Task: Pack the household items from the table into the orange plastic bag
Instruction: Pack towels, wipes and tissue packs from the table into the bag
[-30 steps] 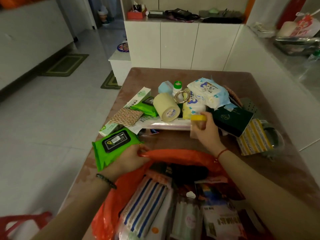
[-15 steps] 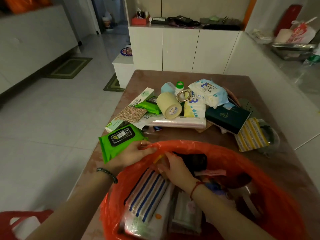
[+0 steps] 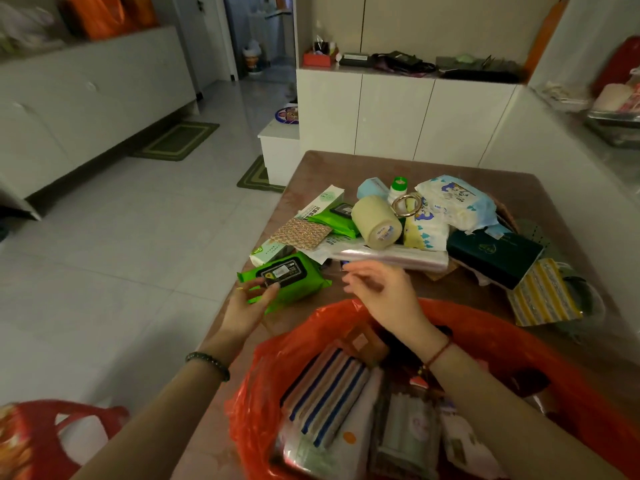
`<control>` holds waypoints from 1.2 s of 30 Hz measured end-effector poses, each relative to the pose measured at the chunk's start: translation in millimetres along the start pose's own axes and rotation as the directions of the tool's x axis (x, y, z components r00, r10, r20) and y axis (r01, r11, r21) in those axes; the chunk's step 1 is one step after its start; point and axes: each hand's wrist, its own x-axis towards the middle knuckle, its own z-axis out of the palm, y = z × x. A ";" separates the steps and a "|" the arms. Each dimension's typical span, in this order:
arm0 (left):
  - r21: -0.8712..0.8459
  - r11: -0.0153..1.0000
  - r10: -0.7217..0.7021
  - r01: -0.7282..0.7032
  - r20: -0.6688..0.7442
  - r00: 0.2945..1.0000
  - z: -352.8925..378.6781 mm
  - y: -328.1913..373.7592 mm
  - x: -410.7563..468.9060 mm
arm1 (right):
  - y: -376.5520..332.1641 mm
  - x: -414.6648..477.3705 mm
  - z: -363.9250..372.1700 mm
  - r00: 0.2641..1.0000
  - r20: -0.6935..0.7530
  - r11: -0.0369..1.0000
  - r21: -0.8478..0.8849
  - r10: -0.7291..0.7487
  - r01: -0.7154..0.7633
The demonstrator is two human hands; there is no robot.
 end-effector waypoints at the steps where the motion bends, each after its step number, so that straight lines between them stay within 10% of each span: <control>1: -0.027 0.999 -0.028 0.026 -0.100 0.995 -3.8 -2.1 5.5 | 1.6 11.2 5.5 0.999 -0.020 0.999 -0.007 0.035 -0.036; 10: -0.181 0.927 -0.349 0.328 -0.100 0.932 -3.4 -36.5 63.0 | 24.4 84.2 74.9 0.795 0.246 0.832 -0.192 0.554 -0.520; 21: -0.087 0.934 -0.353 0.346 -0.078 0.933 -15.3 -55.0 81.9 | 52.9 101.9 105.8 0.708 0.270 0.754 -0.329 0.653 -0.569; 30: -0.348 0.937 -0.098 0.033 -0.172 0.980 -51.3 -17.6 0.4 | 15.8 53.7 77.9 0.814 0.363 0.863 0.047 0.454 -0.503; 36: -0.521 0.851 0.171 -0.063 0.163 0.972 -8.4 34.8 -73.4 | -8.5 4.1 -0.8 0.910 0.193 0.564 0.732 0.366 -0.383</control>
